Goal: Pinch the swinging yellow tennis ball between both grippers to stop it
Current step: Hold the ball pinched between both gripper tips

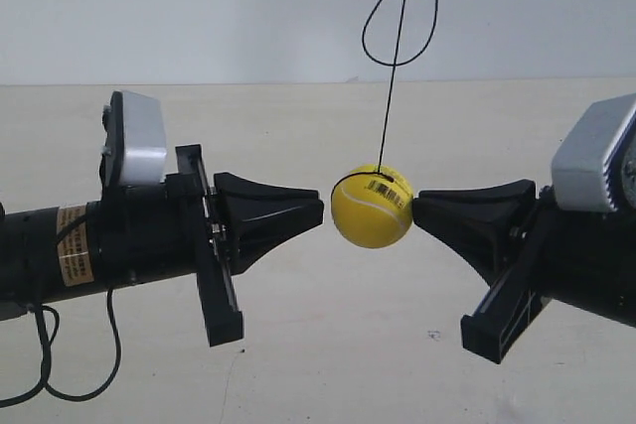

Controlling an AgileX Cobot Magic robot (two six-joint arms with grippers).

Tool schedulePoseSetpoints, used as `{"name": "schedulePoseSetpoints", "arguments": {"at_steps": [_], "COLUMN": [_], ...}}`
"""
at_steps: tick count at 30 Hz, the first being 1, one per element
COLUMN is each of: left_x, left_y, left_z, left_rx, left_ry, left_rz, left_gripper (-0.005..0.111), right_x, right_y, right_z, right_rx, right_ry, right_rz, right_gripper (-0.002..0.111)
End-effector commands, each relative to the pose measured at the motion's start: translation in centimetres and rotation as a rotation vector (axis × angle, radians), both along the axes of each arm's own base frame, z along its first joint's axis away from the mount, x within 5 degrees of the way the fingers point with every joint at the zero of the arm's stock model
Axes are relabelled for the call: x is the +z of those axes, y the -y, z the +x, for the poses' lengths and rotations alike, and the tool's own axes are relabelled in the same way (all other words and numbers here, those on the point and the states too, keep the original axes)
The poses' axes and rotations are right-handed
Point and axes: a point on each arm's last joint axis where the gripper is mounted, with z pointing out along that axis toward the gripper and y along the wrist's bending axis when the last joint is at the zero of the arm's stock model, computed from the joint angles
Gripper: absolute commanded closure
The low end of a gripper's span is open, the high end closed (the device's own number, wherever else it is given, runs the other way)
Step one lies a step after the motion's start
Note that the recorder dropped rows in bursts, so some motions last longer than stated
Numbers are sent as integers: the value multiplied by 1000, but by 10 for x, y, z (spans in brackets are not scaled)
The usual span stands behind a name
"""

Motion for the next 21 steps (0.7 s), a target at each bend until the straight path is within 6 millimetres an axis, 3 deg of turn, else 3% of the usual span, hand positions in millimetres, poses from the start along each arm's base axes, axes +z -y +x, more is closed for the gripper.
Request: {"name": "schedulePoseSetpoints", "arguments": {"at_steps": [1, 21], "left_x": [1, -4], "left_y": [3, 5], "left_z": [-2, -2], "left_rx": [-24, -43], "left_ry": [8, -6], "left_rz": [-25, -44], "left_gripper": [102, 102], "right_x": [0, 0], "right_y": [-1, -2], "right_z": [-2, -4], "right_rx": [11, 42], "right_ry": [-5, -15], "right_rz": [21, 22], "right_gripper": [108, 108]}}
